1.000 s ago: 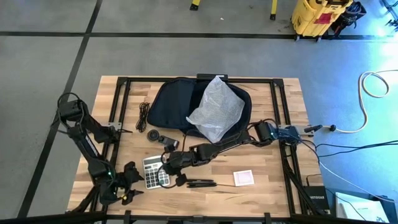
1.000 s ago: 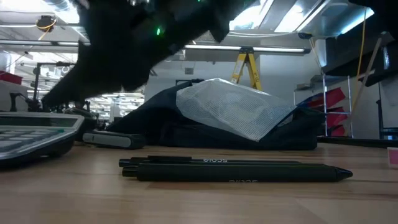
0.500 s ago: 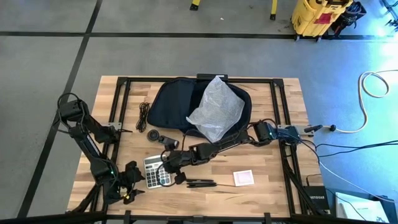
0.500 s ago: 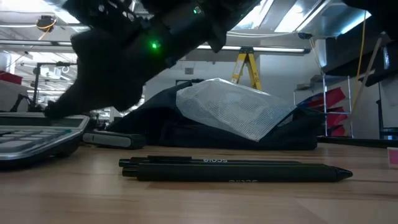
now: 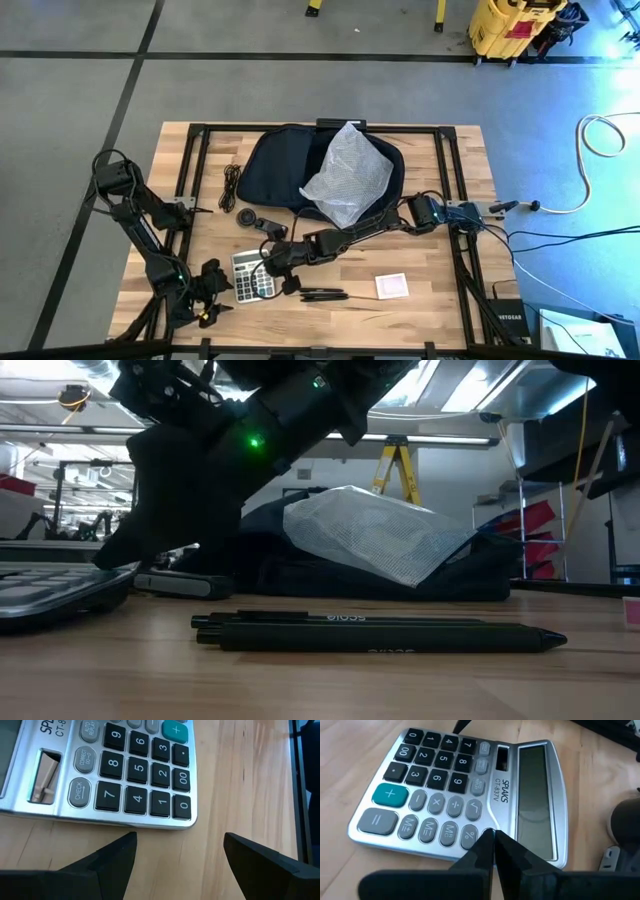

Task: Unpack backpack
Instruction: Adjust the gray calculator

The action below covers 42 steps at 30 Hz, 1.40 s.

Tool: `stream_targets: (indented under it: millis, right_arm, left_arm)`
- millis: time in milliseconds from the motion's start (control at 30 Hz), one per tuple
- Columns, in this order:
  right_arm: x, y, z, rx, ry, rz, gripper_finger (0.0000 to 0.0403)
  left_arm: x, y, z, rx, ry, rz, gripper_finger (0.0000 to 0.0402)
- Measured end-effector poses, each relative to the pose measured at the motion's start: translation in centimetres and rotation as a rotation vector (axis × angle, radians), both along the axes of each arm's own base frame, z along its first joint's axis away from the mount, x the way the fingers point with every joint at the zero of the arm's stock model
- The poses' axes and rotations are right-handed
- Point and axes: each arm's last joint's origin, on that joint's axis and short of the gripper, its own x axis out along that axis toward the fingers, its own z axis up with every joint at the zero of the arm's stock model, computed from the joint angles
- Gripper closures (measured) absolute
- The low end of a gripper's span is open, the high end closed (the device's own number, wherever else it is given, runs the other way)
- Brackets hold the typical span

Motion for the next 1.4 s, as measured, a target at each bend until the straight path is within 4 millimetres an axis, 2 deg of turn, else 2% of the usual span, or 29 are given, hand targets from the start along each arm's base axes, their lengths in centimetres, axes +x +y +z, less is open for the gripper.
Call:
stream_targets:
  millis: [367, 633, 767, 867, 1267, 1400]
  right_arm:
    - [0.3, 0.1, 0.3, 0.004, -0.046, -0.01, 0.0403]
    - [0.0, 0.8, 1.0, 0.004, -0.052, -0.004, 0.0403]
    - [-0.5, 1.6, 2.4, 0.008, -0.066, -0.02, 0.0403]
    - [-1.0, 2.3, 2.8, -0.003, -0.048, -0.033, 0.0403]
    - [-3.3, 6.1, 2.0, 0.026, 0.088, -0.023, 0.0403]
    - [-3.7, 6.1, 1.6, 0.015, 0.144, -0.06, 0.0403]
  left_arm:
    - [0.0, 0.0, 0.0, -0.008, 0.001, 0.008, 0.0117]
    - [0.0, 0.0, 0.0, -0.004, 0.001, 0.005, 0.0117]
    - [0.0, 0.0, 0.0, -0.005, 0.005, 0.002, 0.0117]
    - [0.0, 0.0, 0.0, -0.006, 0.007, -0.001, 0.0117]
    - [0.0, -0.7, 0.2, -0.094, 0.023, -0.022, 0.0117]
    - [-0.3, -1.0, 0.4, -0.124, 0.021, -0.033, 0.0117]
